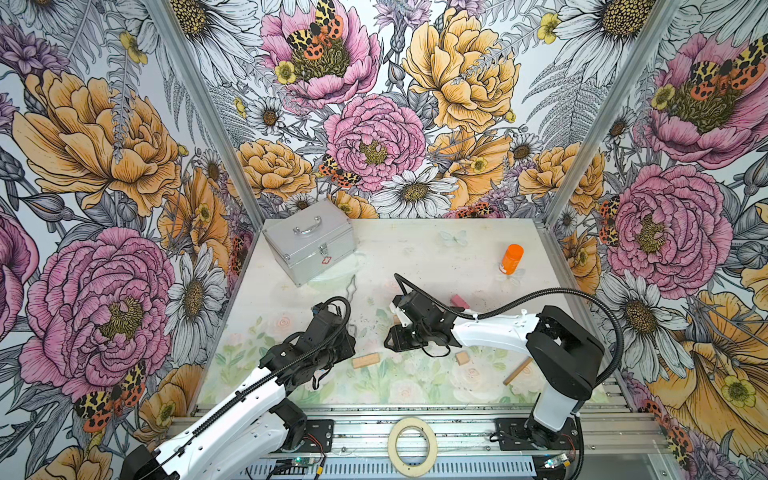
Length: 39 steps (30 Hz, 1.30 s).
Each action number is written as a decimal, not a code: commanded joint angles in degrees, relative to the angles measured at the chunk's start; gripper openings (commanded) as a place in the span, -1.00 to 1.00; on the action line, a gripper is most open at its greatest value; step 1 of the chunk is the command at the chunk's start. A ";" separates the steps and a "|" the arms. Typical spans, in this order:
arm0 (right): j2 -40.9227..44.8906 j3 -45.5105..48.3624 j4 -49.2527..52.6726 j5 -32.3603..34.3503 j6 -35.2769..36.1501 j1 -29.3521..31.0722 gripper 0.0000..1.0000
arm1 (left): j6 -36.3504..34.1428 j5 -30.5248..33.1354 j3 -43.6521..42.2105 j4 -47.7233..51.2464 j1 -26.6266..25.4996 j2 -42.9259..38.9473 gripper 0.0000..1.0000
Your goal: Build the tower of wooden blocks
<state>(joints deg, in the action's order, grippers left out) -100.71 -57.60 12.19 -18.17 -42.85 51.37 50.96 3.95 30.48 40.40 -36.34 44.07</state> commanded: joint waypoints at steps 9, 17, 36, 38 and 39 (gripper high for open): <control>-2.65 -0.89 -6.86 -2.75 -1.35 1.63 -0.17 | 5.60 4.60 -3.86 3.62 -3.84 4.85 -0.41; -2.96 -0.32 -7.64 -3.29 -1.45 1.71 -0.17 | 3.56 5.52 -2.69 0.45 -4.25 10.20 -0.42; -5.55 -0.53 -7.62 -5.16 -2.15 1.72 -0.16 | 2.37 3.84 -2.74 -5.60 -4.05 13.84 -0.42; -5.55 -0.47 -7.63 -5.12 -2.18 1.72 -0.15 | 2.33 3.06 -3.09 -6.46 -3.94 14.24 -0.42; -5.51 -0.44 -7.62 -5.13 -2.19 1.71 -0.15 | 2.23 2.64 -3.21 -6.88 -4.00 14.44 -0.42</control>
<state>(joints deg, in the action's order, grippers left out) -105.58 -57.60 5.48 -22.81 -44.14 52.71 53.63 7.97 28.05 36.34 -40.01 58.30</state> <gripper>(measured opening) 0.423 0.289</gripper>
